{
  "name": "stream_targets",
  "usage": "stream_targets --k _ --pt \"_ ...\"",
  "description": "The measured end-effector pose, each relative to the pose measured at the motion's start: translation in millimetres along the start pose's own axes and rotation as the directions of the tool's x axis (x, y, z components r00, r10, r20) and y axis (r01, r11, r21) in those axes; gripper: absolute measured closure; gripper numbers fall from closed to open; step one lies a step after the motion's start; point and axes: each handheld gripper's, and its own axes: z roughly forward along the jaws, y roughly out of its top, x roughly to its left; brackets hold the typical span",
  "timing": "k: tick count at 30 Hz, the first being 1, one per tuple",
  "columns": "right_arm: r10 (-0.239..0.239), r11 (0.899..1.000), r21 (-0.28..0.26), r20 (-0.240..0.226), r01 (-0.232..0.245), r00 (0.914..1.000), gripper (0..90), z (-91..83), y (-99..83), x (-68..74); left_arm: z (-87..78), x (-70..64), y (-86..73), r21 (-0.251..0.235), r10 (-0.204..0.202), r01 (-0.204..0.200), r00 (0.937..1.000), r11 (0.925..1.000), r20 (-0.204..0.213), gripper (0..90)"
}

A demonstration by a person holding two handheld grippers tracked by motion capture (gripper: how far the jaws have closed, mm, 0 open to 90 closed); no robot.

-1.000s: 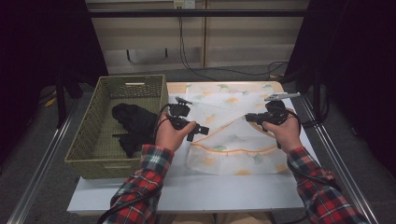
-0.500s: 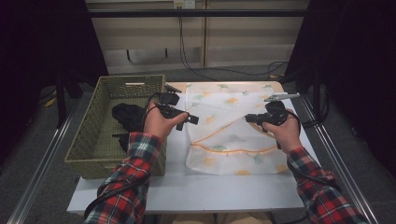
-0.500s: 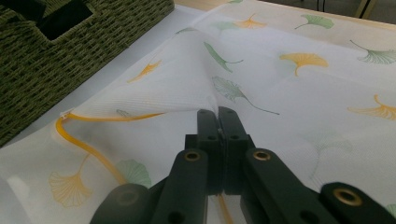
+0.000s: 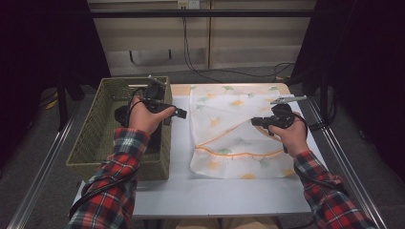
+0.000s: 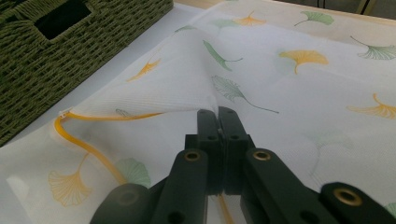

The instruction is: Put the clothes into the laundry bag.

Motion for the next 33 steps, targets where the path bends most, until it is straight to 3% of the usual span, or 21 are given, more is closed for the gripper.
stream_targets --k 9,19,21,27,33 --pt "0.002 1.000 0.000 0.004 -0.002 1.0000 89.7 -0.4 -0.4 0.8 -11.8 23.2 -5.4 -0.007 -0.036 0.036 0.9975 0.9993 -0.061 3.4" --pt "0.002 1.000 -0.001 0.006 -0.002 1.0000 89.7 0.2 -1.0 1.5 -12.7 50.7 -17.2 -0.022 -0.100 0.098 0.9886 0.9950 -0.113 3.3" --pt "0.003 1.000 0.002 0.006 -0.003 1.0000 89.7 0.4 -1.1 1.8 -12.1 55.1 -19.3 -0.034 -0.107 0.103 0.9843 0.9941 -0.140 3.3" --pt "0.002 1.000 0.002 0.007 -0.002 1.0000 89.7 0.5 -1.4 1.8 -9.3 69.5 -26.1 -0.036 -0.140 0.135 0.9755 0.9901 -0.170 3.3" --pt "-0.003 1.000 0.002 0.008 0.003 1.0000 89.6 1.2 -1.6 2.2 -2.1 83.3 -32.3 -0.046 -0.169 0.162 0.9611 0.9857 -0.219 3.0"
